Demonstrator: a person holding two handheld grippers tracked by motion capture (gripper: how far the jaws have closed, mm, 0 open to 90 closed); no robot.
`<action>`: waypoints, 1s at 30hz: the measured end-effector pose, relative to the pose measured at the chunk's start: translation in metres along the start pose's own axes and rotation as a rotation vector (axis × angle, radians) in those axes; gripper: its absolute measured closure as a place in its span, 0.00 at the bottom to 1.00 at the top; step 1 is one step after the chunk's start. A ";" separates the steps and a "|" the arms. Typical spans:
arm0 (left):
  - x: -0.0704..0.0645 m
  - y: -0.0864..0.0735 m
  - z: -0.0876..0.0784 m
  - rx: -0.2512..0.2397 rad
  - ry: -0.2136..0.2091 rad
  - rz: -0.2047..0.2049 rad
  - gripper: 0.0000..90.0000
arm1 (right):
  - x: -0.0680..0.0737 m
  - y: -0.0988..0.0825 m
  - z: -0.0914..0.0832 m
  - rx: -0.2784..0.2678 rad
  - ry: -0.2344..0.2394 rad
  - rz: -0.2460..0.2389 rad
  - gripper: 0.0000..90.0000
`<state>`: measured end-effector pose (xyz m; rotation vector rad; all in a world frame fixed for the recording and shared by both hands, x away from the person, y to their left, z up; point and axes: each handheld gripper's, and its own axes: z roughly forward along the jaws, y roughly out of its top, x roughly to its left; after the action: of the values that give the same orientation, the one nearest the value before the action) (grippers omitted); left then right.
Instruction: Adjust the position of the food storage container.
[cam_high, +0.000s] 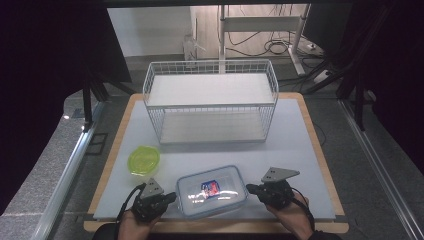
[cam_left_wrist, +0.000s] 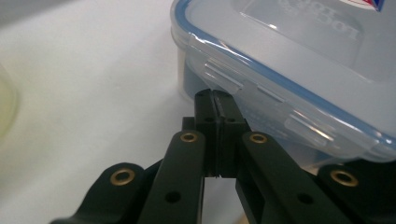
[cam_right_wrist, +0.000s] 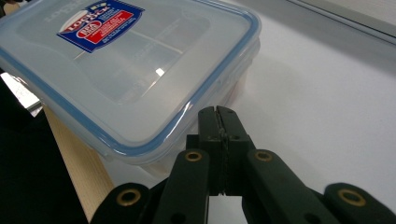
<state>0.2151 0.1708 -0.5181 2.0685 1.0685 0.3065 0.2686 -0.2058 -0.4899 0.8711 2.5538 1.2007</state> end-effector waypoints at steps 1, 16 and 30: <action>0.004 0.003 0.004 0.000 -0.002 -0.008 1.00 | -0.001 0.000 0.000 0.000 -0.003 0.009 1.00; 0.022 0.031 0.029 0.012 0.014 -0.038 1.00 | -0.009 0.001 0.000 -0.020 -0.023 0.061 1.00; 0.028 0.045 0.041 0.018 0.039 -0.053 1.00 | -0.022 0.007 0.007 -0.042 -0.058 0.107 1.00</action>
<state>0.2801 0.1555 -0.5168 2.0546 1.1511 0.3130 0.2926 -0.2109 -0.4908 1.0291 2.4548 1.2349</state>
